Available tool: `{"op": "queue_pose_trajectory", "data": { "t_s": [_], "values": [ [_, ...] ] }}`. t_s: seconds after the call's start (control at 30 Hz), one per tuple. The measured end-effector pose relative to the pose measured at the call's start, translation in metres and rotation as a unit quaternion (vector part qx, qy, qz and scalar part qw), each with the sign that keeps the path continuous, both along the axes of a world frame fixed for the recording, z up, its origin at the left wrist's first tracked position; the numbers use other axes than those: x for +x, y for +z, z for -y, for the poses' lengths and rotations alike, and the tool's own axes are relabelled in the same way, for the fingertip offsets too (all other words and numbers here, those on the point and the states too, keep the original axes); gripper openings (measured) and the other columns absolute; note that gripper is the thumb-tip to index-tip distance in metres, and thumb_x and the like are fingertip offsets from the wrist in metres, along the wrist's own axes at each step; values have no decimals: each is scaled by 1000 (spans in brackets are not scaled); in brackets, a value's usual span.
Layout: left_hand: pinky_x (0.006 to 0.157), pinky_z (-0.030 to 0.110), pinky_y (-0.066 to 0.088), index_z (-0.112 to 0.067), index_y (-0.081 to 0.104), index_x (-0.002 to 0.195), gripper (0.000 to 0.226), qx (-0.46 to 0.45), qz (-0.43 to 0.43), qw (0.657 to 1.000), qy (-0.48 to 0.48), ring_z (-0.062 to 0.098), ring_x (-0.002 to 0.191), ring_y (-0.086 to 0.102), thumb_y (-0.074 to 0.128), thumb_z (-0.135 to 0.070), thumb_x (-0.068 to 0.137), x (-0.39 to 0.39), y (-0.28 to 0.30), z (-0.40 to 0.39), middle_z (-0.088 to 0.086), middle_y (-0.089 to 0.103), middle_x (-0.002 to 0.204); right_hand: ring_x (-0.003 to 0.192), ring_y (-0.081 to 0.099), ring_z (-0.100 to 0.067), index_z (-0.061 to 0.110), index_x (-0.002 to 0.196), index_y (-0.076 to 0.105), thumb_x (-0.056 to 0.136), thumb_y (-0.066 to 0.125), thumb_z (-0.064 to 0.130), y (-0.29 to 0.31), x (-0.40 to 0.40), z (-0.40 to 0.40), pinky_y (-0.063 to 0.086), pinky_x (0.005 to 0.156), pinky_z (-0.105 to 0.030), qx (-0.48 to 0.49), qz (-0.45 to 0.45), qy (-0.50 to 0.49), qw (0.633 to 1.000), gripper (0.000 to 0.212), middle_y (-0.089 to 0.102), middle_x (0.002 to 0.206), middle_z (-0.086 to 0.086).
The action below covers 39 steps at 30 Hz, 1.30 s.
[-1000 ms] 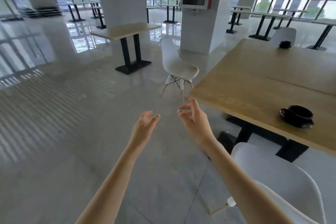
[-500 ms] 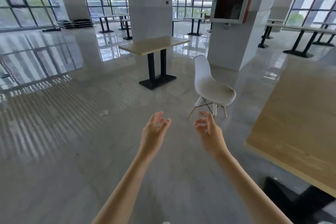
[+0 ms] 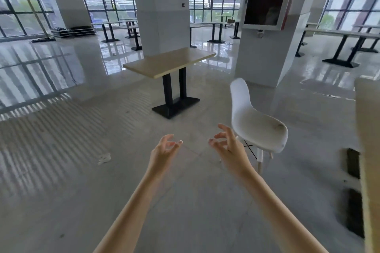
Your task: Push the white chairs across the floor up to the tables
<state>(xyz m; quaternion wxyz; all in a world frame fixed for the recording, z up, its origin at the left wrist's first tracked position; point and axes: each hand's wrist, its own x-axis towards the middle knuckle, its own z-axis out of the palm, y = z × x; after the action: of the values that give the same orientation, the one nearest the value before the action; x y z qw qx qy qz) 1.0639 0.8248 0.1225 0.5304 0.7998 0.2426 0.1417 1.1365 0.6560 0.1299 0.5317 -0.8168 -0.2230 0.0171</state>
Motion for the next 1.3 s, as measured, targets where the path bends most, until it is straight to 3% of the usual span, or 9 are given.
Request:
{"op": "queue_pose_trajectory", "data": {
  "t_s": [0.1,0.2,0.3,0.5,0.8,1.03,1.2,1.3],
  "values": [
    [83,28,41,-12,53,125,38,19,-25,1000,-3,29,110,61,59,-26,89,62,-12,-52,15,66,116,92,60,-15,22,135,37,87,60,35,-9,60,-43,49,76,-32,0,-3,-10,1000,55,56,111,0],
    [82,21,37,-8,57,121,36,50,-29,998,-21,21,103,61,63,-19,87,133,-21,-110,13,65,120,95,60,-18,23,136,37,87,61,32,-24,128,-96,45,79,-26,-18,1,-16,1000,56,56,113,0],
    [82,21,37,-11,54,125,39,61,-28,997,-46,13,94,55,62,-22,87,217,-19,-174,12,61,125,96,59,-17,24,136,35,84,63,34,-32,211,-152,41,76,-24,-37,3,-43,998,60,55,114,1],
    [89,29,42,-19,49,130,44,85,-5,993,-84,21,112,57,61,-26,87,363,10,-247,9,58,128,100,55,-17,23,137,34,81,66,36,-21,350,-212,46,80,-30,-46,-9,-111,993,66,50,112,4],
    [96,30,44,-25,49,129,43,90,32,971,-217,13,111,55,60,-28,87,589,5,-271,1,55,128,102,57,-21,21,136,37,79,69,33,-52,553,-251,47,89,-38,-56,-43,-212,975,67,55,121,-5],
    [95,30,44,-23,50,129,42,82,-7,965,-250,17,110,57,59,-26,88,796,-18,-295,3,55,127,97,55,-17,20,135,39,79,70,31,-60,744,-267,42,82,-27,-72,-42,-251,965,65,57,119,-5],
    [92,29,45,-20,49,130,44,95,-46,949,-298,20,105,60,60,-23,88,928,-31,-305,7,56,128,98,53,-13,20,136,37,80,69,31,-41,854,-271,49,90,-38,-74,-38,-276,958,66,54,115,0],
    [86,22,39,-19,49,130,45,109,-61,941,-314,17,97,58,60,-22,87,1000,-42,-308,8,57,128,96,53,-12,21,136,37,80,69,30,-40,908,-270,44,88,-30,-84,-32,-299,950,65,52,109,5]
  ]
}}
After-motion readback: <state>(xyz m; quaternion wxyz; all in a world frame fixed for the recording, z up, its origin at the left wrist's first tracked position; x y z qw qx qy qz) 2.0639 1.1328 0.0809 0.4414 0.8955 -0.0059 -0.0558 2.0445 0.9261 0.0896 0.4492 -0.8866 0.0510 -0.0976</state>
